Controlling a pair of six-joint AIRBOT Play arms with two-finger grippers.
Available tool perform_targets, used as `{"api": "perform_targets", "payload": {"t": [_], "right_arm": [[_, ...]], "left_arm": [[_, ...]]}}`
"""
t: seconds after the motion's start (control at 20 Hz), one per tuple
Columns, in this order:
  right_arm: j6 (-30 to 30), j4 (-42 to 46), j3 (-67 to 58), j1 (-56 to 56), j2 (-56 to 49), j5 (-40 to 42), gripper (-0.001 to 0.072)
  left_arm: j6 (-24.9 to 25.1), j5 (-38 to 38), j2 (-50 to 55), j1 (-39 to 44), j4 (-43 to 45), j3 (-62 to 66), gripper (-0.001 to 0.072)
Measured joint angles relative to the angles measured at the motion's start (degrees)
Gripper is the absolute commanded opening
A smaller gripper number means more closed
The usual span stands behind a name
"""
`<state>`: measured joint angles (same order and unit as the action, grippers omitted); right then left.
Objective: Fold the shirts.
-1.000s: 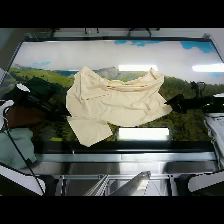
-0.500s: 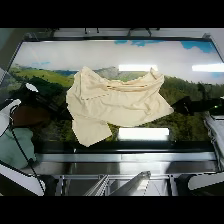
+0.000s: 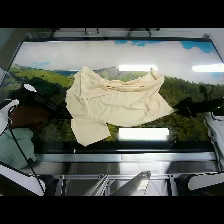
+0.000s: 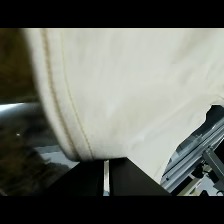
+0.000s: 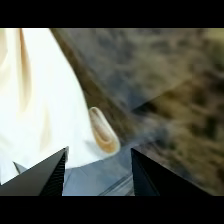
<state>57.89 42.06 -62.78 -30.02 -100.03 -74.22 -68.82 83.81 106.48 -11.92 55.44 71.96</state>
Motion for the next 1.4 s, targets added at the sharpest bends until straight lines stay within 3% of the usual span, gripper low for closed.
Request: {"api": "perform_targets", "payload": {"t": [0.2,0.25,0.35,0.4,0.5,0.7,0.85,1.05,1.25,1.4], "right_arm": [[1.5,-0.6,0.0,5.8,-0.7,0.6,0.0491],[1.7,-1.5,0.0,7.0,-1.0,1.1,0.039],[0.7,-3.5,0.1,9.0,-1.7,3.3,0.0058],[-0.4,-5.1,0.2,9.9,-2.1,4.2,0.0018],[-2.0,-8.6,0.2,10.9,-1.9,5.3,0.0017],[-3.5,-13.0,0.0,8.6,4.2,-2.6,0.0017],[-4.1,-18.0,0.0,3.2,15.3,-10.9,0.0017],[-7.1,-38.7,-0.6,-5.3,34.9,-16.0,0.0018],[-9.8,-57.8,-4.2,-13.4,52.9,-9.7,0.0017],[-12.6,-64.3,-8.9,-17.1,61.8,-0.3,0.0017]], "left_arm": [[0.0,-0.4,0.0,0.0,0.0,0.0,0.0031],[0.0,-0.5,0.0,0.0,0.0,0.0,0.0031],[0.0,-0.5,0.0,0.0,-0.1,0.0,0.003],[0.0,-0.5,0.0,0.0,-0.1,0.0,0.003],[0.3,-0.2,0.0,-0.1,-0.1,0.5,0.0029],[1.4,6.1,-2.2,-1.5,-1.4,4.6,0.0026],[4.2,12.2,-9.1,-3.7,-15.8,8.1,0.0026],[9.8,16.9,-23.5,-8.3,-46.2,13.8,0.0026],[13.7,19.8,-35.7,-16.7,-73.2,25.5,0.0027],[14.9,16.3,-42.1,-27.7,-81.5,33.8,0.0028]]}}
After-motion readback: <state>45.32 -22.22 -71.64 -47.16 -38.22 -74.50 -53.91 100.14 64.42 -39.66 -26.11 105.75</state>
